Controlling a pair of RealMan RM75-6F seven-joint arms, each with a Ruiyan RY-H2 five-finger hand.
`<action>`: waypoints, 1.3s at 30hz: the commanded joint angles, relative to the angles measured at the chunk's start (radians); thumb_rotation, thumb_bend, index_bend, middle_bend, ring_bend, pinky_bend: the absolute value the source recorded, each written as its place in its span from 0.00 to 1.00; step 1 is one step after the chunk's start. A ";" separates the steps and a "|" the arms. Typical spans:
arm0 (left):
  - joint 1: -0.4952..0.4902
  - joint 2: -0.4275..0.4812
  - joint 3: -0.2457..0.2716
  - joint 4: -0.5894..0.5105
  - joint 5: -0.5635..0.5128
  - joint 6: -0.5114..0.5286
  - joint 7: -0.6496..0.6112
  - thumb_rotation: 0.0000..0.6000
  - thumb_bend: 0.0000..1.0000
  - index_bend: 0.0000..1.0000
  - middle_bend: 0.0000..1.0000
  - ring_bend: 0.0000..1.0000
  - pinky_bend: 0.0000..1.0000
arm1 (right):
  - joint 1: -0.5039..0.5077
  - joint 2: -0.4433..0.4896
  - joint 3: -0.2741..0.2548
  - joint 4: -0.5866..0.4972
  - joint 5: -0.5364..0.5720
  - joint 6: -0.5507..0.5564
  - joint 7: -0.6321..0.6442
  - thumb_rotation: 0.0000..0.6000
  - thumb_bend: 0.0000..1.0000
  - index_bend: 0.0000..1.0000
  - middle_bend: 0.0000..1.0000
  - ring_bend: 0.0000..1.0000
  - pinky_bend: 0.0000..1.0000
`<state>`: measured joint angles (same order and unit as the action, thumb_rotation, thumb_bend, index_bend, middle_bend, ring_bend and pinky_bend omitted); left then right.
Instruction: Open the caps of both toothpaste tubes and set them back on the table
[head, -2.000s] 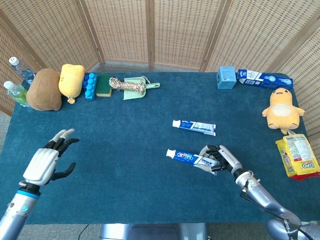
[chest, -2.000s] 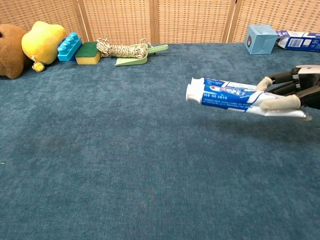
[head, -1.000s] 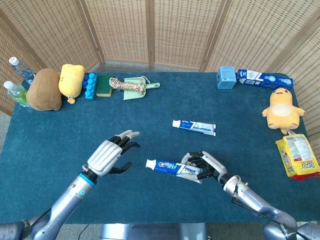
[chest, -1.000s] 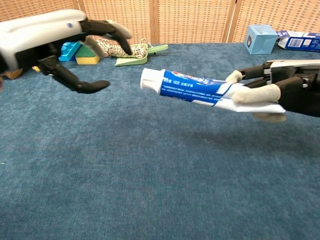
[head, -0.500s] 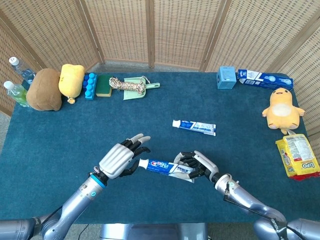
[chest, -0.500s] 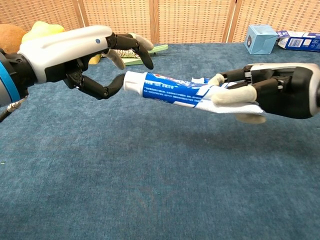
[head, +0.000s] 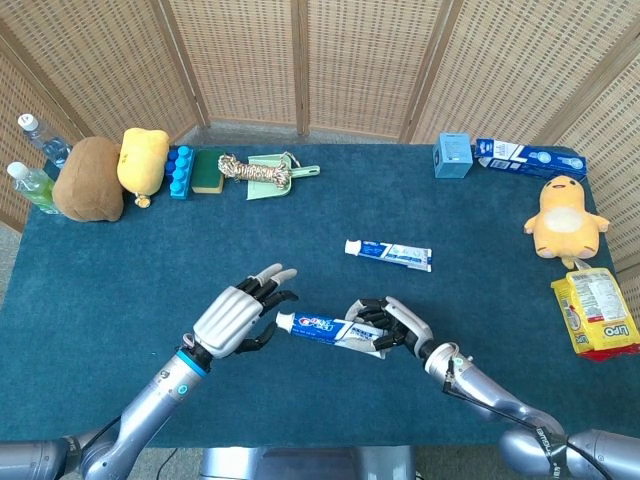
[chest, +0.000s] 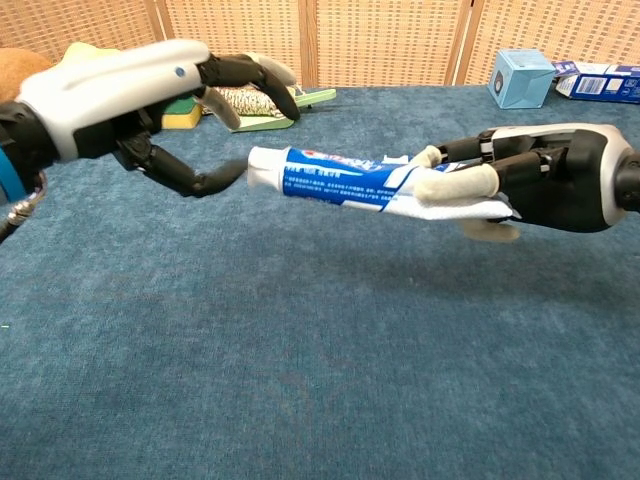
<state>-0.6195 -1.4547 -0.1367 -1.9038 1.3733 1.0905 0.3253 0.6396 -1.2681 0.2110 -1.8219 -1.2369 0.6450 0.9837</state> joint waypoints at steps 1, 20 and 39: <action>0.009 0.019 0.007 -0.010 0.011 0.013 -0.008 1.00 0.32 0.22 0.08 0.04 0.23 | -0.002 0.001 0.010 0.011 0.013 -0.009 0.014 1.00 0.64 0.89 0.74 0.75 0.87; -0.013 -0.014 -0.001 0.007 0.007 0.017 -0.009 1.00 0.32 0.26 0.09 0.03 0.23 | -0.026 0.022 0.045 -0.011 -0.057 -0.052 0.134 1.00 0.64 0.89 0.74 0.75 0.87; -0.028 -0.052 -0.016 0.016 0.008 0.042 -0.002 1.00 0.32 0.37 0.15 0.07 0.25 | -0.035 0.048 0.021 -0.031 -0.146 -0.034 0.206 1.00 0.64 0.89 0.74 0.75 0.87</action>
<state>-0.6471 -1.5056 -0.1525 -1.8879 1.3799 1.1312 0.3233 0.6038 -1.2204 0.2330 -1.8521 -1.3820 0.6102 1.1894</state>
